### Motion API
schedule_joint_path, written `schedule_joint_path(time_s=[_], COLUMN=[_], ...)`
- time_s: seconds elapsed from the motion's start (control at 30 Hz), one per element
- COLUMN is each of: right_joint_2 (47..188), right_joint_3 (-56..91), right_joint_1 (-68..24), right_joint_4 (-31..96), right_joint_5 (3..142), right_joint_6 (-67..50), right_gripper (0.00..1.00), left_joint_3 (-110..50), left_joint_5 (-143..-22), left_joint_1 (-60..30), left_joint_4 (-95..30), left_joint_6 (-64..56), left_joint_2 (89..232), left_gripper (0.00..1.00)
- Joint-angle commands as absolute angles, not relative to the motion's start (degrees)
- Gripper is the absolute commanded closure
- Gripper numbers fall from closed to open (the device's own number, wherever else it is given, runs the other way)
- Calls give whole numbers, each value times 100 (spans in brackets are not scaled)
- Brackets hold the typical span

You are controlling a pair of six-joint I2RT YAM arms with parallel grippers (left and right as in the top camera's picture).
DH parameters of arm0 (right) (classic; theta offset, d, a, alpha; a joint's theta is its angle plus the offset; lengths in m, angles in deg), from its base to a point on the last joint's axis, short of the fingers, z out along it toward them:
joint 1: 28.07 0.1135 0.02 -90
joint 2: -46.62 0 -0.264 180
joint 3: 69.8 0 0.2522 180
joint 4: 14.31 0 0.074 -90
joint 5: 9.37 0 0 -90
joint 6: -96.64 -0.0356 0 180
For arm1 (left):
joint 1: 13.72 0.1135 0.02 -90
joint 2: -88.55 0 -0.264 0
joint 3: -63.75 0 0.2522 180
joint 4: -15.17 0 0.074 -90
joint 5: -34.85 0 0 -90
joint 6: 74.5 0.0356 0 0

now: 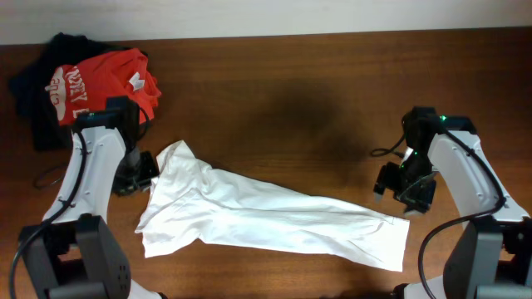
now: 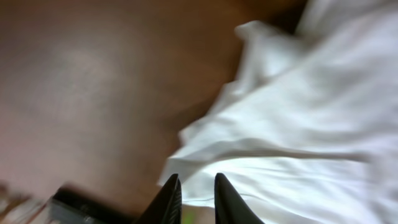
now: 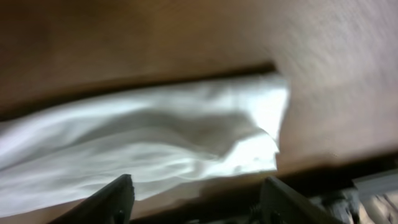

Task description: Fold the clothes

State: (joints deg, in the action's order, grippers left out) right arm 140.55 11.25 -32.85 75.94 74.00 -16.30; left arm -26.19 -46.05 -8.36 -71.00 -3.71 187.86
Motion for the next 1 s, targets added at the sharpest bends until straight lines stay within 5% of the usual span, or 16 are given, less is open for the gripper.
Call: schedule_joint_path(time_s=[0.0, 0.03, 0.1, 0.6, 0.97], right_joint_2=[13961, 13961, 13961, 13967, 13978], right_joint_3=[1141, 1051, 734, -1139, -1074], right_joint_1=[-3206, -3152, -2942, -2173, -2173], right_joint_4=[7502, 7465, 7323, 5448, 4200], right_joint_5=[7009, 7006, 6932, 6716, 6709], right_joint_6=[-1267, -1267, -1269, -2089, -1776], right_gripper=[78, 94, 96, 96, 81], left_joint_3=[-2770, -2713, -2536, -580, -427], left_joint_5=[-6141, -6242, -6244, -6438, -5953], left_joint_1=[-1170, -1325, -1636, -2116, -363], left_joint_4=[-6920, -6899, -6846, -4748, -4300], left_joint_6=[464, 536, 536, 427, -36], left_joint_2=[18795, 18797, 18797, 18917, 19697], left_gripper=[96, 99, 99, 99, 99])
